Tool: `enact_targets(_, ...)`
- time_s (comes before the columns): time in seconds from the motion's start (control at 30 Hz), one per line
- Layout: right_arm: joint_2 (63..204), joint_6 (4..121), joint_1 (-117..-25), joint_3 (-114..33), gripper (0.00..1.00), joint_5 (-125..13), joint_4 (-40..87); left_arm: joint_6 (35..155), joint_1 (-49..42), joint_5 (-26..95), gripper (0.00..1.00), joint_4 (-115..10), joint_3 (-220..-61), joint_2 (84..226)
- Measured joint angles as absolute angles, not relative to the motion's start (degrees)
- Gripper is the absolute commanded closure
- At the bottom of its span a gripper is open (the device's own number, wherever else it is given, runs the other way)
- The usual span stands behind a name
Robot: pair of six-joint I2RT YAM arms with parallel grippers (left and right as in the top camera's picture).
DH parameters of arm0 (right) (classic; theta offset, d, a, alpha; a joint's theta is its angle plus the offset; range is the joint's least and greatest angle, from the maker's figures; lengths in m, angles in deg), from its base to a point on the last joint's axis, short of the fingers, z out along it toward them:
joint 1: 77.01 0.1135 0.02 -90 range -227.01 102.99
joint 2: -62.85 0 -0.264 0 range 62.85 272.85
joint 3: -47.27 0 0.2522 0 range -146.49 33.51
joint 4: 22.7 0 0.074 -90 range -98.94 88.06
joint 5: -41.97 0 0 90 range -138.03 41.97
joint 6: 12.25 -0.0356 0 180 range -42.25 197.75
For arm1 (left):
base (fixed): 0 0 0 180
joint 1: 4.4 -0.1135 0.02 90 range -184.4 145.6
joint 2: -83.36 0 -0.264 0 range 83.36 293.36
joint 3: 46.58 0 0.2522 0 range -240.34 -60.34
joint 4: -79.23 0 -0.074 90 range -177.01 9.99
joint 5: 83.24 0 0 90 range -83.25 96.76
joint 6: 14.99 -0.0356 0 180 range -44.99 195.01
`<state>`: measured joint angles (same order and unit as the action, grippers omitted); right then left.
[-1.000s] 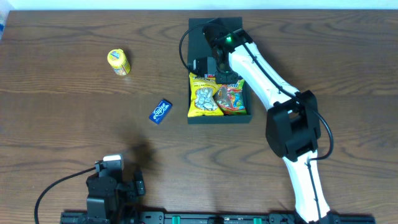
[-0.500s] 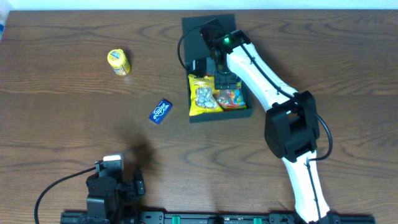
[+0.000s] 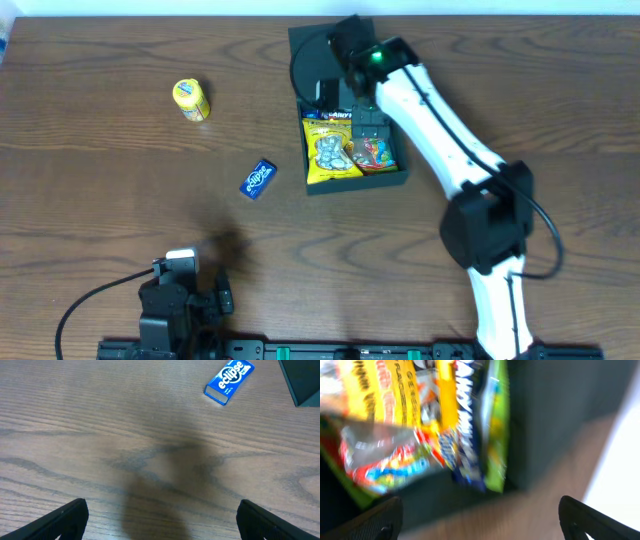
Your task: Pack container
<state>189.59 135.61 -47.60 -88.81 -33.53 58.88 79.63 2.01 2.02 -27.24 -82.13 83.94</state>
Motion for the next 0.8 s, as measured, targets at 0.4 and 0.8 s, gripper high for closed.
enact_targets(0.4, 171.28, 116.75, -47.53, -88.88, 0.01, -29.90, 63.05, 79.63, 2.01, 2.02, 0.05, -27.24, -82.13, 83.94)
enact_targets(0.8, 138.10, 99.77, -51.12, -56.01, 0.01, -32.89, 51.38, 79.63, 2.01, 2.02, 0.05, -27.24, -82.13, 83.94)
